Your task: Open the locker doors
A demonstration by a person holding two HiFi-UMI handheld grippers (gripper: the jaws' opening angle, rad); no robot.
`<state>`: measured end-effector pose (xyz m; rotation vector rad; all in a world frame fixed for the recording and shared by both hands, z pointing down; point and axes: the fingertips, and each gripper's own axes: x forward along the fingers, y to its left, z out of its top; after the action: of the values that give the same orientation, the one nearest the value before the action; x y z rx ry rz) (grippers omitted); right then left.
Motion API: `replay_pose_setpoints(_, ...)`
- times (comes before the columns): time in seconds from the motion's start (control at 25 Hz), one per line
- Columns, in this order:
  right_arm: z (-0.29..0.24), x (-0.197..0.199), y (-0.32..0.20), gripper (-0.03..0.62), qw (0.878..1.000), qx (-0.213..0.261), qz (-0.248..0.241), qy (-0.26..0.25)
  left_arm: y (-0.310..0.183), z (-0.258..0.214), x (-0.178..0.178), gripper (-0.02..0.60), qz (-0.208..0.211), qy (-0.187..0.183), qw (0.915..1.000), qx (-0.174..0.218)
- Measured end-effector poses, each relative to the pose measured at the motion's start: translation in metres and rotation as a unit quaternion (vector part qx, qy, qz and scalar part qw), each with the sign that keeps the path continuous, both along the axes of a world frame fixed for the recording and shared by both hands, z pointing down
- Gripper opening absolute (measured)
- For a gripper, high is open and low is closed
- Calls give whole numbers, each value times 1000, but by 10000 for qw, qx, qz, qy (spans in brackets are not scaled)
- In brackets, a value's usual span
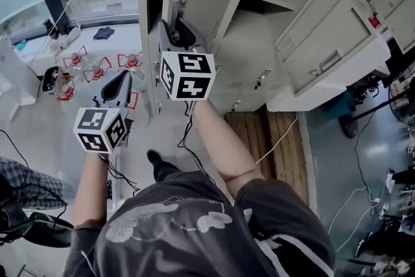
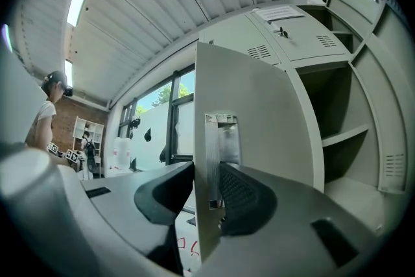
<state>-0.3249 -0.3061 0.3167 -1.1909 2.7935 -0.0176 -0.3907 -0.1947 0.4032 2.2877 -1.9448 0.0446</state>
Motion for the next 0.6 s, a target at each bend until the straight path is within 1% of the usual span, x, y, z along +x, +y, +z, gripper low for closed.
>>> replay_pose_setpoints(0.12,1,12,7,143,9997,-33,-242,34,6,-4,10,9,43,-64,10000,33)
replay_pose_setpoints(0.2,1,20,12,143,9995,26,-298,82,9,-6,17,9,71,-90,9999,53)
replay_pose_setpoints(0.36,1,35,21,146,9994,189,-219,180,13,-7,34,9,157,-124,9998,65)
replay_pose_setpoints(0.6,0,53,27,166,9992,279,-148,243,16,-11,55,9,340,-207,9991,117)
